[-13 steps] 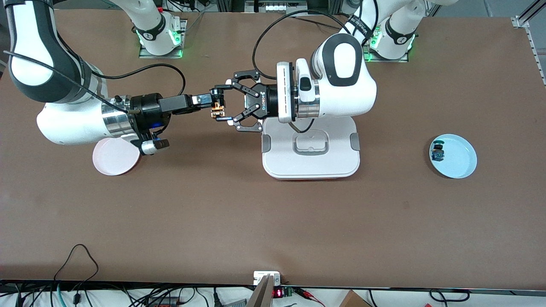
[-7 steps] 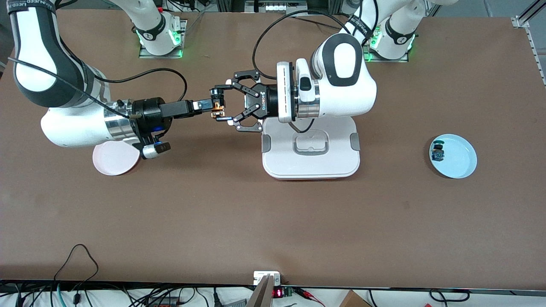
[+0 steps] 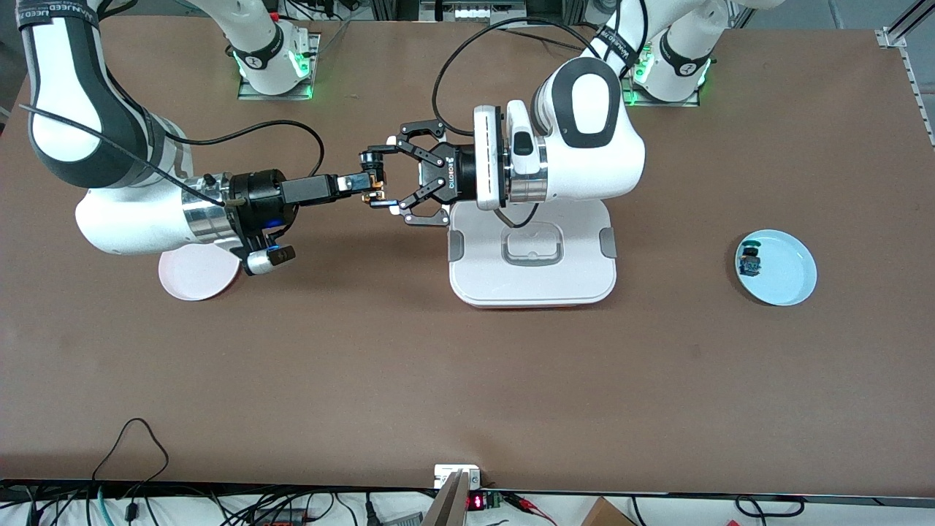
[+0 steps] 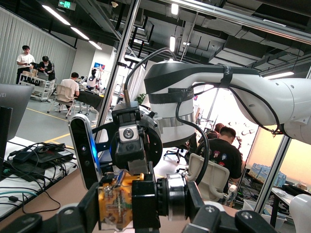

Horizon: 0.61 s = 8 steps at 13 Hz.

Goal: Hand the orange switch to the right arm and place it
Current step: 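Close the right gripper on the switch held by the left gripper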

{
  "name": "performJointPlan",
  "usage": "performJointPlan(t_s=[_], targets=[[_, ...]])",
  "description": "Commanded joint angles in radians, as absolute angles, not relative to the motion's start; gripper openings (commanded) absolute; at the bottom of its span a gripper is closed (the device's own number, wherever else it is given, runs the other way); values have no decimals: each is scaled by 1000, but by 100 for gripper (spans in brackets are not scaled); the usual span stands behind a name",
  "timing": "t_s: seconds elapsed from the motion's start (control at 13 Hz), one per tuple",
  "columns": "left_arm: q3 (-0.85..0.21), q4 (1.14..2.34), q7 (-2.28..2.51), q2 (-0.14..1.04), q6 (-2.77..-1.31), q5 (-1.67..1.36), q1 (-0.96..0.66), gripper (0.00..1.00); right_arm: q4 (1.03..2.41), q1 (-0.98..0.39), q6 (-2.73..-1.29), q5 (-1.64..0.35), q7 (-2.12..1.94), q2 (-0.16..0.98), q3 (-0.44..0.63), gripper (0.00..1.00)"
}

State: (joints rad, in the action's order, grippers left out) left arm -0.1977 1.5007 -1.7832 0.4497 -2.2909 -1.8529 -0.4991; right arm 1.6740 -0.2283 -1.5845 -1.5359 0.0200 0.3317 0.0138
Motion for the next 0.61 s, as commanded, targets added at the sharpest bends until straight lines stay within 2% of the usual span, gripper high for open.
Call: performJointPlan(t_s=[0.0, 0.15, 0.23, 0.31, 0.38, 0.54], targets=[[-199, 1509, -1810, 431, -2299, -1871, -497, 0, 1661, -232, -1585, -1554, 21, 336, 12, 84], [-198, 1509, -1810, 431, -2298, -1871, -497, 0, 1663, -232, -1577, -1554, 25, 333, 12, 82], [-198, 1509, -1810, 431, -2298, -1871, -497, 0, 1664, -230, -1562, -1554, 6, 333, 12, 43], [-198, 1509, -1810, 431, -2298, -1870, -497, 0, 1663, -227, -1546, -1555, 20, 330, 12, 10], [-198, 1509, -1810, 431, -2298, -1870, -497, 0, 1661, -222, -1545, -1557, 31, 324, 14, 0], [-198, 1508, -1810, 431, -2298, -1870, -497, 0, 1660, -219, -1528, -1559, 90, 324, 15, 0]])
